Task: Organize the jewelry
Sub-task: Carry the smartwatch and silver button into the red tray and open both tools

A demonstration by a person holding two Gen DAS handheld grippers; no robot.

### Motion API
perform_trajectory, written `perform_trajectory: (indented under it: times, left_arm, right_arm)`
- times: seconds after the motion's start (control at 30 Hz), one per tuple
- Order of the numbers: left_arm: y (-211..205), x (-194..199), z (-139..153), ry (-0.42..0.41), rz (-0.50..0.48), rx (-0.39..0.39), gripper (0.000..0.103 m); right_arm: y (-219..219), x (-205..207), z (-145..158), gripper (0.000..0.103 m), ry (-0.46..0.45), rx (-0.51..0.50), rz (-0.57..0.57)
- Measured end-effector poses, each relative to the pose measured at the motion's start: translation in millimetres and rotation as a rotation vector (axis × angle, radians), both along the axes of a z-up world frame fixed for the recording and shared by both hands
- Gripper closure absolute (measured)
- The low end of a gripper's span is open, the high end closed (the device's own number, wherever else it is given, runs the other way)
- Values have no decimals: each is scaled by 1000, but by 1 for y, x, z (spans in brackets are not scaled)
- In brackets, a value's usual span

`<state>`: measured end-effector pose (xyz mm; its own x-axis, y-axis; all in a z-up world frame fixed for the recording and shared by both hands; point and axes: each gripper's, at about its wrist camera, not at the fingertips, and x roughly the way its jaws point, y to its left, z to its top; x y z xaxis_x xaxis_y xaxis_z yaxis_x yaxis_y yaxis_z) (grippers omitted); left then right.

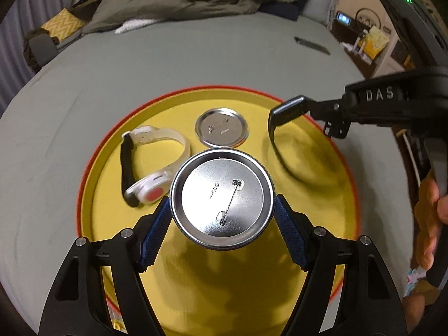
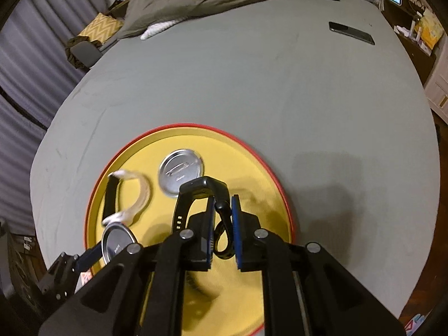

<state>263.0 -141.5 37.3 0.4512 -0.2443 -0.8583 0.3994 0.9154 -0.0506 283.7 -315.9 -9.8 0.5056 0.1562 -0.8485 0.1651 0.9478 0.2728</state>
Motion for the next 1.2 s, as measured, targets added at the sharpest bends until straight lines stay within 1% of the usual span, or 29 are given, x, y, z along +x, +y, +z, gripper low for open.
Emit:
perform_trajectory:
  times: [0.1,0.17,0.27,0.4,0.53,0.6,0.67,0.77,0.83,0.87,0.9,0.93,1.0,1.1,1.2]
  left_arm:
    - [-2,11,-14,33,4,16,32]
    - [-5,17,-20,52,7,21,32]
    - [-11,22,-26,63,1,25,32]
    - [-18,26,-33,75,1,30,32]
    - [-21,32,-42,97,9,41,32]
    - [-23,35,-47,108,10,58,32]
    - [-26,34,-50,98,-1,83,32]
    - [-29,35,-52,98,-10,104,31]
    - [-30,35,-52,93,-11,102,31]
    - [-30,36,-52,91,-11,104,31]
    - [-30,35,-51,89,-10,107,29]
    - [-32,35,-52,89,-8,109,27]
    - [-31,36,-53,98,3,113,23]
    - [-28,35,-52,88,5,120,21]
    - [-26,31,-48,68,-1,131,14]
  right_arm:
    - [-2,11,-15,91,19,0,-12]
    - [-4,16,-22,91,15,19,-12]
    - [-5,19,-24,91,1,17,-32]
    - [-7,24,-38,91,28,-4,-38]
    - [-4,24,-49,91,48,-9,-7]
    - [-2,25,-55,91,72,-16,10]
    - [-1,26,-58,90,83,-17,17]
    - [2,25,-57,80,81,-17,36]
    - [8,26,-55,68,83,-29,63]
    - [11,27,-55,64,86,-40,72]
    - [14,27,-54,58,90,-56,79]
    - [14,27,-54,54,91,-64,79]
    - [14,25,-53,53,89,-59,77]
    - [11,24,-51,52,91,-44,75]
    - [7,19,-47,41,84,-28,73]
